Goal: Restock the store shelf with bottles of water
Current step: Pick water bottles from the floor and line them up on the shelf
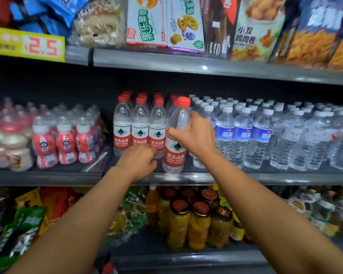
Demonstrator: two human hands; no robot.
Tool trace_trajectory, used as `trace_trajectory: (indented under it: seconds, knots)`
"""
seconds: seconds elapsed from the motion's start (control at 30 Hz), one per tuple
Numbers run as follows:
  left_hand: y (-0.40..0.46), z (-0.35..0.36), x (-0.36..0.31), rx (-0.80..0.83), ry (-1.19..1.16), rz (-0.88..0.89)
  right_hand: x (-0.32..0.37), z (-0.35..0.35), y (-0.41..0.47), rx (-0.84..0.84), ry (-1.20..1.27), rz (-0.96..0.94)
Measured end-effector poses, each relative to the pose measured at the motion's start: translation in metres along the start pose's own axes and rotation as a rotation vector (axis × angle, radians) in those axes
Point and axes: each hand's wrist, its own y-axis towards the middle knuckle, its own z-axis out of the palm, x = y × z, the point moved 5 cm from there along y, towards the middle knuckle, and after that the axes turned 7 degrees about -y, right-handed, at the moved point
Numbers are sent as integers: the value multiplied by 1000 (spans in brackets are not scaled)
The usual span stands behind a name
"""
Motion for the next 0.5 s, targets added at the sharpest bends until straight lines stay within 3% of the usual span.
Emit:
trace_trajectory:
  seconds: [0.5]
  knots:
    - [38, 27, 18, 12, -29, -23, -25, 52, 54, 88, -61, 15]
